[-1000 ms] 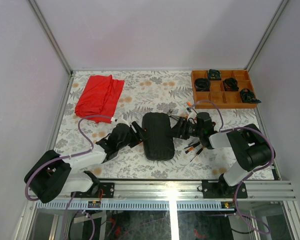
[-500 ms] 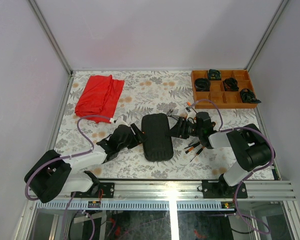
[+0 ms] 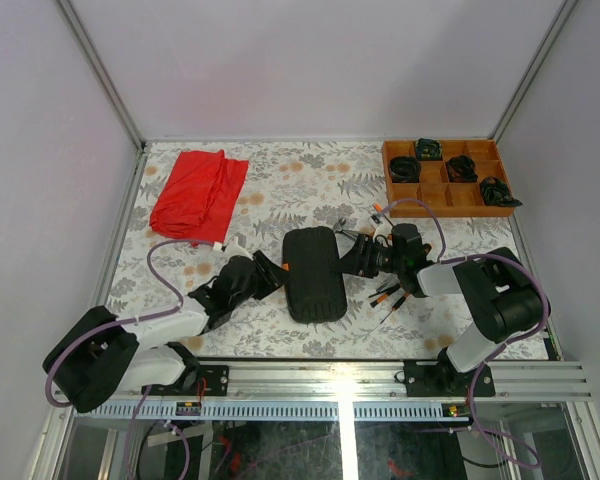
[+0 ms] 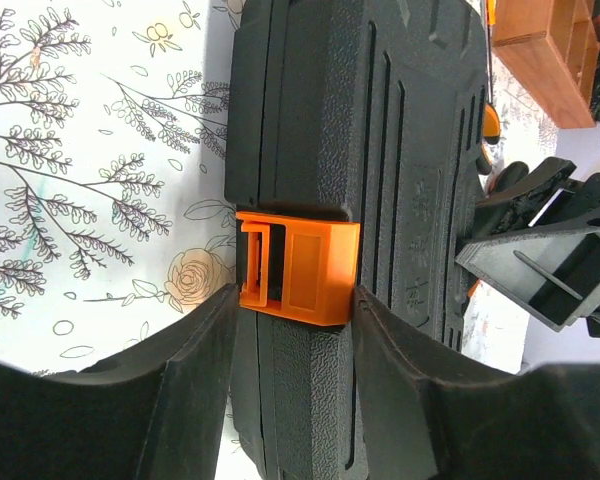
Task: Sort the tools into containers
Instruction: Open the storage box at the center of the board.
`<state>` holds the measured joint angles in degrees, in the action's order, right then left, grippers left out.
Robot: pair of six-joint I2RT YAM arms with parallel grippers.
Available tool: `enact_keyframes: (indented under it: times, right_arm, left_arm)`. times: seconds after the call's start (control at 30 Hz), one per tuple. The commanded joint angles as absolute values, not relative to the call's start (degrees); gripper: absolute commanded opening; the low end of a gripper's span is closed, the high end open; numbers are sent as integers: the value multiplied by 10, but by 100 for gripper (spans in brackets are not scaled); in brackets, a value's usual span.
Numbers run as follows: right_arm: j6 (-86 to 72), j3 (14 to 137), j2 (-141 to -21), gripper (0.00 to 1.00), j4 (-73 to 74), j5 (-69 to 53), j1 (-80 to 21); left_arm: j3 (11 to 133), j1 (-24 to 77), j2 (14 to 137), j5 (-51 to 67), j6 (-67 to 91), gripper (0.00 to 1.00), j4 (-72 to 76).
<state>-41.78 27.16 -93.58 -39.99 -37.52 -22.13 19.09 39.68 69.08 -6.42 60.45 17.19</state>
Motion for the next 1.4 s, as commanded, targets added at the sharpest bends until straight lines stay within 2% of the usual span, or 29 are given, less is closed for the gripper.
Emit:
enact_keyframes:
  times: [0.0, 0.13, 0.53, 1.03, 1.37]
  right_arm:
    - [-352, 250, -966, 40, -274, -313, -224]
    - [-349, 251, -962, 40, -265, -308, -225]
    - [-341, 263, -958, 41, -242, -300, -224]
    - [-318, 291, -955, 41, -192, -287, -224]
    - [-281, 344, -929, 45, -153, -309, -225]
  left_arm:
    - [151, 385, 688, -70, 605, 39, 135]
    - [142, 379, 680, -69, 607, 40, 137]
    - [136, 376, 663, -66, 600, 58, 124]
    - [149, 376, 560, -114, 581, 55, 19]
    - [158, 375, 572, -88, 552, 51, 52]
